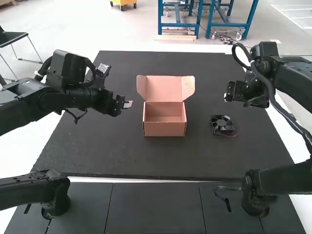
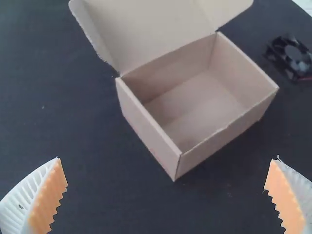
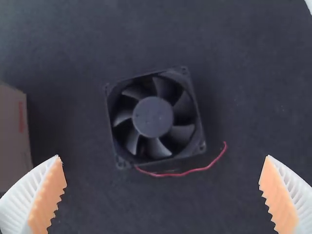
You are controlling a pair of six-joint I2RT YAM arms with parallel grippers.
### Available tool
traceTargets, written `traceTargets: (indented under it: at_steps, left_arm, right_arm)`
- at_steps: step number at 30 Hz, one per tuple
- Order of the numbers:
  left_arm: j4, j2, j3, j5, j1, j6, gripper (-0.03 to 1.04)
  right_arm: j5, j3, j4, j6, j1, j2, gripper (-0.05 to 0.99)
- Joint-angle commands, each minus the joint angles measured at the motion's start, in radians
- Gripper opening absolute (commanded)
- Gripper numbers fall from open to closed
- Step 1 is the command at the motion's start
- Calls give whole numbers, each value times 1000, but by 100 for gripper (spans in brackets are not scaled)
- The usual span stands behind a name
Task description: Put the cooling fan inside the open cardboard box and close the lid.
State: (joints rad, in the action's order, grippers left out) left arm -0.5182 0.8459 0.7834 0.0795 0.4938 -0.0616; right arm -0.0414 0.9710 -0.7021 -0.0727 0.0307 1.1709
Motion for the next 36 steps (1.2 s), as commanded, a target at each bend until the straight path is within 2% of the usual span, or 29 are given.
traceTargets:
  at_steps: [1,9,12,15,19,26,36]
  left_arm:
    - [-5,-7,30,-67,3,86,96]
    - [-40,-4,73,-70,3,118,96]
    - [-46,-4,80,-70,2,117,96]
    - [-43,-4,83,-73,-4,115,96]
    - [-39,-7,82,-73,-27,114,96]
    - [-31,-8,85,-69,-63,117,96]
    - [-31,-7,96,-67,-64,117,96]
  right_arm:
    - [-31,44,4,76,-37,29,91]
    - [-31,29,38,235,-196,168,90]
    - [-5,35,36,290,-219,216,90]
    - [60,49,35,300,-216,268,90]
    - [92,61,36,310,-207,335,91]
    - [98,109,59,297,-190,454,91]
    - [74,245,30,300,-196,627,90]
